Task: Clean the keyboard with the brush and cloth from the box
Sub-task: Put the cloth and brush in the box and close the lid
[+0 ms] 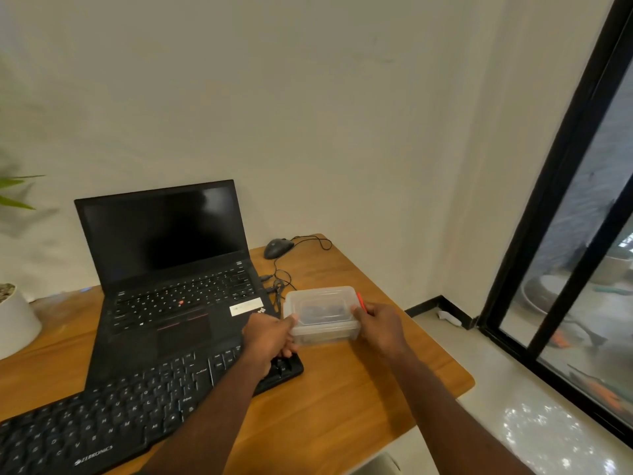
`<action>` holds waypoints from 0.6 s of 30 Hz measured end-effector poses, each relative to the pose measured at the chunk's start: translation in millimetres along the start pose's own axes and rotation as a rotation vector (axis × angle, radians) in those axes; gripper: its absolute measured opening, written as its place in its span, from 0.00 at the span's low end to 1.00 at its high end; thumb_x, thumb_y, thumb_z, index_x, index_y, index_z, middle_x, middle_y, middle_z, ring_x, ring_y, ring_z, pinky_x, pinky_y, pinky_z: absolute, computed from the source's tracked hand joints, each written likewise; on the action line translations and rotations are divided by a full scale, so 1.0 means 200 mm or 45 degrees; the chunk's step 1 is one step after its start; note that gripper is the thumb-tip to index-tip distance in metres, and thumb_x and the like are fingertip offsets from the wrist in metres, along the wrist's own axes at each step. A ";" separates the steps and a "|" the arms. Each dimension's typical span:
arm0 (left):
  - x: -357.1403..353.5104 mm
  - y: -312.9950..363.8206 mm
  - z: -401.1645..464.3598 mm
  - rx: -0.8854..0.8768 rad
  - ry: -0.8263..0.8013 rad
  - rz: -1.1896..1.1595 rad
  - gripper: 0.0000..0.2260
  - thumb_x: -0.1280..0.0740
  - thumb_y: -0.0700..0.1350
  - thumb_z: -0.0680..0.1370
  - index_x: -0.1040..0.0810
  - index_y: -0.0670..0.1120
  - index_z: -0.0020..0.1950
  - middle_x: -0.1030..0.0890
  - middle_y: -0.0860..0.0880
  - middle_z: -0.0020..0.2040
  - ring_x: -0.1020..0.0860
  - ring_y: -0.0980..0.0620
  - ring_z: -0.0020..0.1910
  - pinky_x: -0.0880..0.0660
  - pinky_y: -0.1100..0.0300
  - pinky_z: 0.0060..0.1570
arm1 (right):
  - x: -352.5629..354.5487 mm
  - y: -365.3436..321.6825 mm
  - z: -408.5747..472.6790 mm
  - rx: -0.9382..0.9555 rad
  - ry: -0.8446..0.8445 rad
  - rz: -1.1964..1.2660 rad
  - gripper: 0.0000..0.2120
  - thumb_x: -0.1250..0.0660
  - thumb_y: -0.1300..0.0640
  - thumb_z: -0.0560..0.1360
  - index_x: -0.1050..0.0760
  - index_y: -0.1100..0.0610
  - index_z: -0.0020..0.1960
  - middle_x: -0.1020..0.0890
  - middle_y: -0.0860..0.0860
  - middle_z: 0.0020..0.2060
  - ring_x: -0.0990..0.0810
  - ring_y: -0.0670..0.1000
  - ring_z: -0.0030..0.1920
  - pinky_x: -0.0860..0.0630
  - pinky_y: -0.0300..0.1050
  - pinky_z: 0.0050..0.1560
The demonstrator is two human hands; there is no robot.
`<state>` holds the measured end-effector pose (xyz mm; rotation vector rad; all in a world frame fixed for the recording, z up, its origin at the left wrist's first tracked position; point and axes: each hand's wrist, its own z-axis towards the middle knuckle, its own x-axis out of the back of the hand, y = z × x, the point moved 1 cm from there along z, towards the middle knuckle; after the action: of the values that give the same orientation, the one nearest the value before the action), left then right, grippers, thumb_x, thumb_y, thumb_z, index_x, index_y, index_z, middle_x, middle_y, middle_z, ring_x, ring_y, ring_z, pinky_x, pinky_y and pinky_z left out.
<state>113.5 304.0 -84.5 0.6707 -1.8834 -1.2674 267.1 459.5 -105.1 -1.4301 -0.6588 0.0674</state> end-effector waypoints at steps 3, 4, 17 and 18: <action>-0.01 0.00 -0.01 -0.007 -0.001 0.031 0.14 0.28 0.47 0.78 0.18 0.37 0.41 0.17 0.42 0.30 0.21 0.48 0.26 0.19 0.52 0.37 | 0.01 -0.01 -0.03 0.133 0.014 -0.164 0.14 0.36 0.51 0.83 0.17 0.57 0.61 0.14 0.47 0.46 0.16 0.44 0.45 0.18 0.38 0.43; -0.01 0.01 -0.01 -0.014 -0.004 0.044 0.13 0.28 0.47 0.78 0.18 0.37 0.41 0.17 0.42 0.30 0.21 0.48 0.26 0.19 0.53 0.37 | 0.01 -0.01 -0.05 0.156 0.019 -0.189 0.14 0.36 0.51 0.83 0.18 0.56 0.62 0.15 0.47 0.47 0.17 0.43 0.45 0.20 0.34 0.40; -0.08 0.07 -0.05 0.109 -0.342 -0.161 0.18 0.37 0.53 0.83 0.22 0.37 0.52 0.16 0.36 0.39 0.27 0.50 0.21 0.29 0.57 0.28 | 0.12 0.00 -0.01 0.106 0.183 -0.206 0.15 0.36 0.56 0.83 0.23 0.57 0.68 0.16 0.53 0.59 0.20 0.48 0.49 0.19 0.49 0.58; -0.08 0.06 -0.05 0.127 -0.339 -0.179 0.18 0.36 0.53 0.82 0.22 0.37 0.52 0.17 0.37 0.39 0.26 0.50 0.22 0.30 0.58 0.26 | 0.11 0.00 -0.01 0.100 0.208 -0.203 0.15 0.36 0.56 0.83 0.23 0.57 0.68 0.16 0.53 0.59 0.21 0.48 0.49 0.19 0.49 0.57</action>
<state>129.7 315.7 -75.0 0.7263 -2.1588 -1.4165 286.1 466.8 -96.9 -1.2885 -0.6262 -0.1459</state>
